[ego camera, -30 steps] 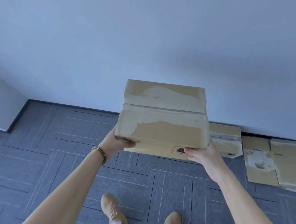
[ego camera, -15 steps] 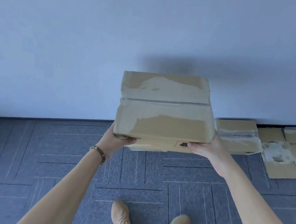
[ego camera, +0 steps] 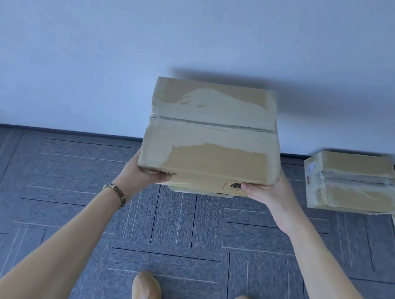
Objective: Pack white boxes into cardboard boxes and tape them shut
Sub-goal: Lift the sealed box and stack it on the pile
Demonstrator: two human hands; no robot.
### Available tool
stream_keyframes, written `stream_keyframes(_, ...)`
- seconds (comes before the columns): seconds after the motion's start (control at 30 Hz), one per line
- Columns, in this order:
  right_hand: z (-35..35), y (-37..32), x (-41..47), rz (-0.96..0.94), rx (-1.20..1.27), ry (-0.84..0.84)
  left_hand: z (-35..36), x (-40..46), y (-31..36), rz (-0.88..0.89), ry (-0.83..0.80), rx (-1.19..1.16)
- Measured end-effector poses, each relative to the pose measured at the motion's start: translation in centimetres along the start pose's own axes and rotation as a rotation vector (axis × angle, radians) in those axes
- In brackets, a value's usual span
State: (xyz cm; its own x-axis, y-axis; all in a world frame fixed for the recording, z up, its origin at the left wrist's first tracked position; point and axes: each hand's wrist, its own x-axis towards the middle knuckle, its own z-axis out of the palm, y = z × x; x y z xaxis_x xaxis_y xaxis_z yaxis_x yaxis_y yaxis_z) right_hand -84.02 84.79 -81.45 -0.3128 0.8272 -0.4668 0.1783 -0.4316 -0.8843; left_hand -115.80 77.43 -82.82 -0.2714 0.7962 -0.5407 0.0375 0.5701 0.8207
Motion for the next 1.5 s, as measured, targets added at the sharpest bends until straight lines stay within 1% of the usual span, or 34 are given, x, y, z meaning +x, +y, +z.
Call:
stream_keyframes(0.3, -0.4, 9.9, 7.8, 0.03, -0.025, 0.031, 1.9, 8.5, -7.9, 0.021, -0.004, 0.029)
stream_keyframes(0.43, -0.6, 13.1, 11.0, 0.015, -0.051, 0.008, 2.8, 11.4, -10.6, 0.035, -0.015, 0.034)
stream_keyframes(0.6, -0.8, 16.6, 13.7, -0.006, -0.061, 0.036, 3.8, 13.7, -14.3, 0.057, 0.016, 0.022)
stream_keyframes(0.8, -0.4, 19.8, 14.8, 0.027, -0.056, -0.006, 4.1, 15.3, -17.0, 0.038, 0.027, 0.06)
stream_keyframes(0.97, 0.2, 21.1, 15.1, 0.027, -0.051, 0.025, 4.1, 16.1, -18.4, 0.027, 0.055, 0.06)
stream_keyframes(1.23, 0.3, 21.7, 15.7, 0.057, -0.131, 0.04, 4.5, 16.8, -20.5, 0.004, 0.077, 0.081)
stream_keyframes(1.4, 0.5, 20.9, 15.3, 0.093, -0.204, 0.074, 4.4, 16.7, -19.6, -0.053, 0.045, 0.129)
stream_keyframes(1.5, 0.5, 19.8, 14.8, 0.132, -0.259, 0.082, 4.2, 16.2, -18.8, -0.12, 0.045, 0.197)
